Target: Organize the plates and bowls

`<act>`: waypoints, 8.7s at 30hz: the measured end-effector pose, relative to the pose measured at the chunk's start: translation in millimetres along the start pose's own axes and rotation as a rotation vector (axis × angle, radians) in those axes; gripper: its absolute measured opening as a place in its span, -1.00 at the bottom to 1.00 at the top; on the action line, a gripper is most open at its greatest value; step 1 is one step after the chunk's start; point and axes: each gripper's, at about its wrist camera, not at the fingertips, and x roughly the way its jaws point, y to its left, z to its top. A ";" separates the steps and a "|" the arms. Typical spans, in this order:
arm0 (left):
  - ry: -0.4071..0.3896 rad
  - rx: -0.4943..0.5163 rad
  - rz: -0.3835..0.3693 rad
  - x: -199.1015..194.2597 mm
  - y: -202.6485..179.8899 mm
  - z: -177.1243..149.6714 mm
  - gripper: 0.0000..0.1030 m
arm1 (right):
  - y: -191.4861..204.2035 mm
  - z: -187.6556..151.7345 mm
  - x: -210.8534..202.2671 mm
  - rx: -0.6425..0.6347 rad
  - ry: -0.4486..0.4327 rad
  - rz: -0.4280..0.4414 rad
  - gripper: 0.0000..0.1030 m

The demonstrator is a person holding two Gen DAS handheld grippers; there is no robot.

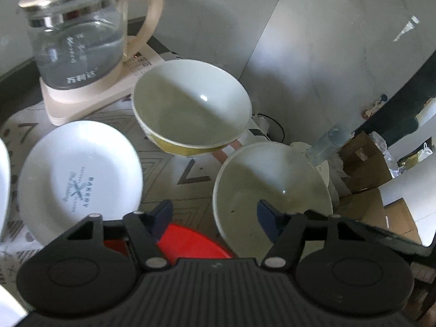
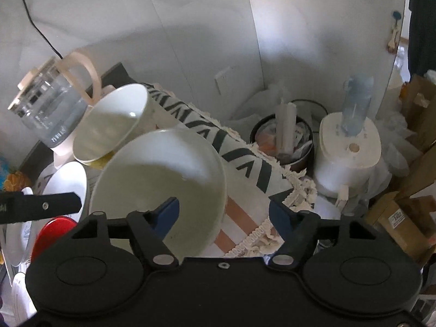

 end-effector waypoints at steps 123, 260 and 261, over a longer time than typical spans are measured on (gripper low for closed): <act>0.022 -0.292 0.108 -67.5 101.2 -82.3 -0.82 | 107.7 -44.3 -37.7 -0.185 0.055 0.157 0.00; 0.019 -0.273 -0.041 -117.7 91.5 -117.5 -0.65 | 118.0 -102.6 -83.4 0.092 -0.040 0.103 -0.60; 0.024 -0.279 -0.042 -116.6 92.7 -118.4 -0.65 | 117.9 -103.1 -82.2 0.092 -0.036 0.101 -0.60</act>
